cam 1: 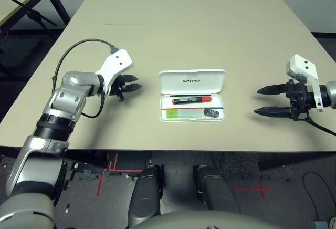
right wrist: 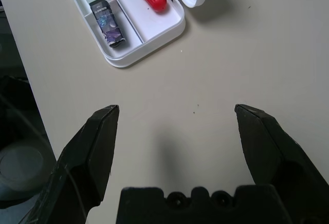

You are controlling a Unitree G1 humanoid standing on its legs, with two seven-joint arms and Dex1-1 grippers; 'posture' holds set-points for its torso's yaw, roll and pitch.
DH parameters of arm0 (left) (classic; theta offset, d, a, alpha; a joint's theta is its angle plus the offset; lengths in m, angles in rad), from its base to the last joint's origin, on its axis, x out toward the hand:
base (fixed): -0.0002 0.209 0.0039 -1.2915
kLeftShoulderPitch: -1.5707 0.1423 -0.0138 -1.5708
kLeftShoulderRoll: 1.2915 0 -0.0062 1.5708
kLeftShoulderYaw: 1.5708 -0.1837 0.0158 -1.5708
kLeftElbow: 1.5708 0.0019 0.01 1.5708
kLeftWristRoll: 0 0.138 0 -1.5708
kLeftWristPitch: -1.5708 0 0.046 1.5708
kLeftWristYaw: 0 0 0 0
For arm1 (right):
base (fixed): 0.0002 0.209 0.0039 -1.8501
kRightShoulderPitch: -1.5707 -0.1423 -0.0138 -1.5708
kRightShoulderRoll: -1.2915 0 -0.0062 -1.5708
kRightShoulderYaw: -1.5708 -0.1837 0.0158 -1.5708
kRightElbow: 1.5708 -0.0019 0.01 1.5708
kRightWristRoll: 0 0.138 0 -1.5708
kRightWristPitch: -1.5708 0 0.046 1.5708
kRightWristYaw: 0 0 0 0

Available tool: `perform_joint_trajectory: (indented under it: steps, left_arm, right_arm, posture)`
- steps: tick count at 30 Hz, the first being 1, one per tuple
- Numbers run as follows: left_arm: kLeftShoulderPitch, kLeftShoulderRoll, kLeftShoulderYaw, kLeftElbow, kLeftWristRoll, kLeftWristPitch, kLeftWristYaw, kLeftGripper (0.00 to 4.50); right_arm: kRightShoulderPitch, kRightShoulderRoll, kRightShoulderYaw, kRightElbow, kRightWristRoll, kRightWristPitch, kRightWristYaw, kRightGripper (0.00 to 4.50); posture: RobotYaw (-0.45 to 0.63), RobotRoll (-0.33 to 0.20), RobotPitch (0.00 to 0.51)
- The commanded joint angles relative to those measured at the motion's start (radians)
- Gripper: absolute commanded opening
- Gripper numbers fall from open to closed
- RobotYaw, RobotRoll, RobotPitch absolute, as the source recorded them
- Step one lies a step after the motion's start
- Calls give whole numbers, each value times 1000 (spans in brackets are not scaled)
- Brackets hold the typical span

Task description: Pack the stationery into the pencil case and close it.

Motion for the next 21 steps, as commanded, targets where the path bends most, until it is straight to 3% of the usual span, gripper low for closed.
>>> perform_joint_trajectory:
  steps: [1, 12, 21]
  left_arm:
    - [-31, -15, -15, 65, 47, -48, 0, 20]
    - [-105, -148, 13, 130, 44, -125, 19, 20]
    - [-70, -240, 3, -16, -13, -106, -56, 20]
  right_arm:
    - [17, -8, -20, -27, 15, 11, -10, 4500]
    - [31, -24, -26, -41, 35, 22, -7, 4500]
    - [41, -24, -30, -44, 43, 12, -15, 4500]
  posture:
    - [-31, 0, 139]
    - [-39, 0, 131]
    - [-46, 0, 131]
